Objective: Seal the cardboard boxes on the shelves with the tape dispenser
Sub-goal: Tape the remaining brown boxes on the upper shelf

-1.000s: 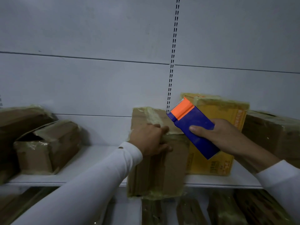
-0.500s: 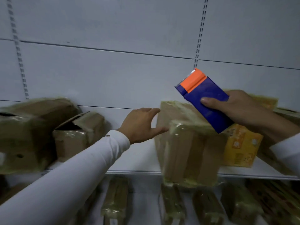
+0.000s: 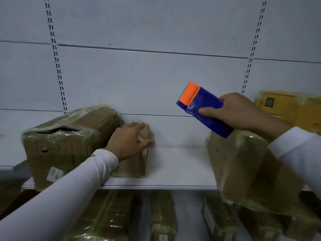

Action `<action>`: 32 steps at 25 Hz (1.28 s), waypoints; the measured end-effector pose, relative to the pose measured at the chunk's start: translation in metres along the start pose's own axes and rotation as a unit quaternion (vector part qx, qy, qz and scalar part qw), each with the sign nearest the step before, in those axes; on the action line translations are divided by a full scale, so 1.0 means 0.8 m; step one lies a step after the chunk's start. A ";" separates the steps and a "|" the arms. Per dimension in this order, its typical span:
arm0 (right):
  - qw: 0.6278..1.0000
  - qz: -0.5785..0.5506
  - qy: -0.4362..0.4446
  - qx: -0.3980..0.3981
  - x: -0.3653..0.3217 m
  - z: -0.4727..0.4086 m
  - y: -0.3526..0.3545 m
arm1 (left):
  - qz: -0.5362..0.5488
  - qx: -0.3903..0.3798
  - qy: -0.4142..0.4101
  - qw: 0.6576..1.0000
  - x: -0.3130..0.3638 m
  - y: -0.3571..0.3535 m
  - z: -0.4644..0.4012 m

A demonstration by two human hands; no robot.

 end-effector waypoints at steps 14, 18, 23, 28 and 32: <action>0.994 -0.093 0.006 -0.060 -0.010 -0.009 -0.062 | -0.070 -0.057 0.138 0.986 -0.061 -0.071 -0.010; 0.986 -0.134 0.012 -0.094 -0.021 0.003 -0.084 | 0.020 -0.081 0.047 0.995 -0.055 -0.063 -0.005; 0.980 -0.174 0.028 -0.096 -0.020 0.019 -0.094 | 0.105 -0.204 -0.073 0.970 -0.043 -0.062 -0.001; 0.968 -0.215 0.030 -0.124 -0.002 0.022 -0.110 | 0.118 -0.196 -0.056 0.972 -0.047 -0.076 -0.008; 0.948 -0.270 0.055 -0.160 0.011 0.015 -0.125 | 0.131 -0.233 -0.024 0.963 -0.056 -0.083 -0.015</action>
Point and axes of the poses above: each hand's wrist, its own z-axis away from the middle knuckle, its own y-axis out of the back of the hand, x = y × z, the point moved 6 cm from there along -z, towards the middle knuckle, and after that the axes turned 13 degrees about z, right-handed, at the moved point
